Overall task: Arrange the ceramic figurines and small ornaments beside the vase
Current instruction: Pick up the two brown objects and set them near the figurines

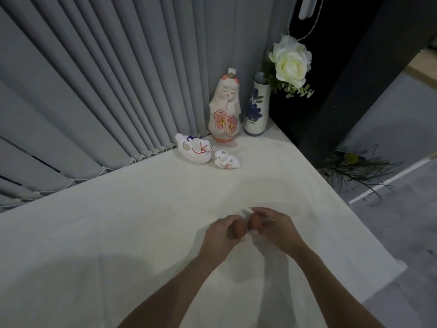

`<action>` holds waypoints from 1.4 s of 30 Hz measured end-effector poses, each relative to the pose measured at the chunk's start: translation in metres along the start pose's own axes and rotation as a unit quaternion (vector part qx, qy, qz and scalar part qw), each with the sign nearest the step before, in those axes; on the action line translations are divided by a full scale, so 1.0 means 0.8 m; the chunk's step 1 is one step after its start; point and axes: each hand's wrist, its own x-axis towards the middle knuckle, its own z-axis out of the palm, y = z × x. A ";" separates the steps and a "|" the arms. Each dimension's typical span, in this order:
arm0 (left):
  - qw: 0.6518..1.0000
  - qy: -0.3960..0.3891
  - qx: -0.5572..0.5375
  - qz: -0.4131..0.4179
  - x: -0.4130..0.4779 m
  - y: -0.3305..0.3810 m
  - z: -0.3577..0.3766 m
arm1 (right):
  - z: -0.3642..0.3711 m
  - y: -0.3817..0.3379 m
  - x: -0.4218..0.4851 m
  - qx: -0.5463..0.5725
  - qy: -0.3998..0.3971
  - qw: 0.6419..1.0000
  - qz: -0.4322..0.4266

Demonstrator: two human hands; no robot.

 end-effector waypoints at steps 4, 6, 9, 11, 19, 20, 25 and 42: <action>0.999 -0.005 -0.038 -0.012 0.003 0.002 -0.001 | -0.005 0.001 0.006 0.003 -0.009 1.000 -0.011; 0.997 -0.018 -0.072 -0.009 0.012 0.003 -0.004 | -0.013 0.000 0.014 0.001 -0.010 1.000 -0.017; 0.996 -0.024 -0.080 0.023 0.038 0.012 -0.017 | -0.032 -0.005 0.037 -0.009 0.006 0.999 -0.043; 0.996 -0.016 -0.071 0.051 0.066 0.025 -0.029 | -0.048 -0.014 0.058 0.002 0.035 0.998 -0.057; 0.991 0.028 -0.043 0.120 0.210 0.096 -0.064 | -0.107 -0.054 0.153 0.074 0.114 0.985 -0.107; 0.991 0.029 -0.031 0.128 0.226 0.103 -0.064 | -0.112 -0.056 0.164 0.094 0.117 0.983 -0.104; 0.988 0.044 0.061 0.138 0.292 0.119 -0.054 | -0.123 -0.056 0.208 0.111 0.138 0.978 -0.114; 0.992 -0.026 0.098 0.082 0.344 0.080 -0.014 | -0.119 -0.001 0.266 0.098 0.118 0.988 0.003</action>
